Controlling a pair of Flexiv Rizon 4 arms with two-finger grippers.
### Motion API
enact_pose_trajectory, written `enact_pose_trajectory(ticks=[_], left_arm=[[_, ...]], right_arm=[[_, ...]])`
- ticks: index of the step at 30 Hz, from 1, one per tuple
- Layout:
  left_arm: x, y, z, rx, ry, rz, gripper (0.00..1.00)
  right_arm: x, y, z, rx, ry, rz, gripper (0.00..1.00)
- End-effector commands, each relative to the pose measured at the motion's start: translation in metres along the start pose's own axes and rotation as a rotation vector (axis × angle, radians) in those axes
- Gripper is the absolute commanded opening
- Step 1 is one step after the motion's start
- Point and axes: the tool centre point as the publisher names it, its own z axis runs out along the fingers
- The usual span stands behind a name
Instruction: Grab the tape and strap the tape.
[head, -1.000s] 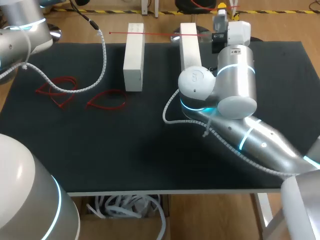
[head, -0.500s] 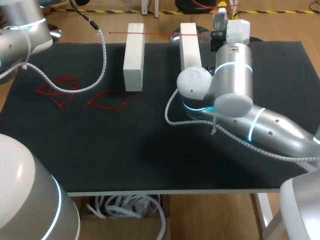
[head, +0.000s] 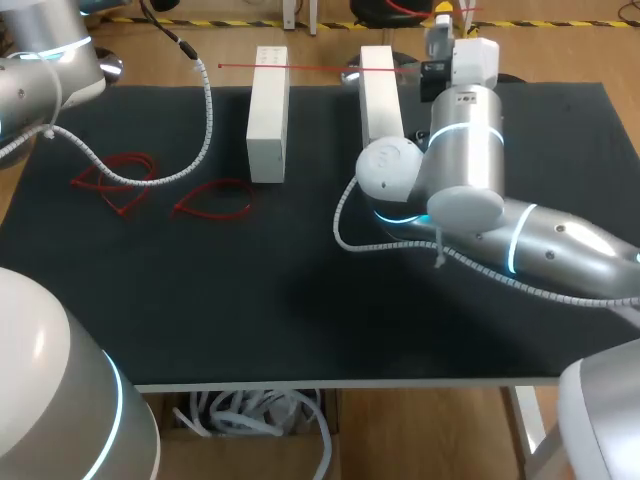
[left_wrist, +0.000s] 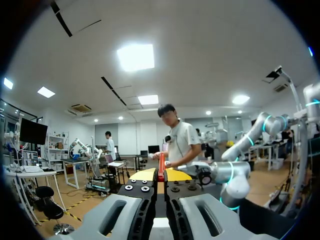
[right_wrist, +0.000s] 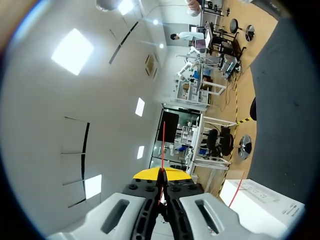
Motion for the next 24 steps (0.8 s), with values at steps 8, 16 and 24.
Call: enact_pose_trajectory(ticks=[8,16,24], left_arm=[[-0.0006,0.0003,-0.0003,0.0,0.002,0.001,0.0],[-0.0006,0.0003,-0.0003,0.0,0.002,0.001,0.0],[-0.0019,-0.0013,-0.0012,-0.013,-0.004,0.012,0.0]], right_arm=[[0.0002,-0.0007,0.0021,0.006,0.002,-0.011,0.0],[0.0003,-0.0016,0.0029,-0.001,0.009,-0.013,0.0],[0.0003,-0.0016,0.0029,-0.001,0.009,-0.013,0.0]])
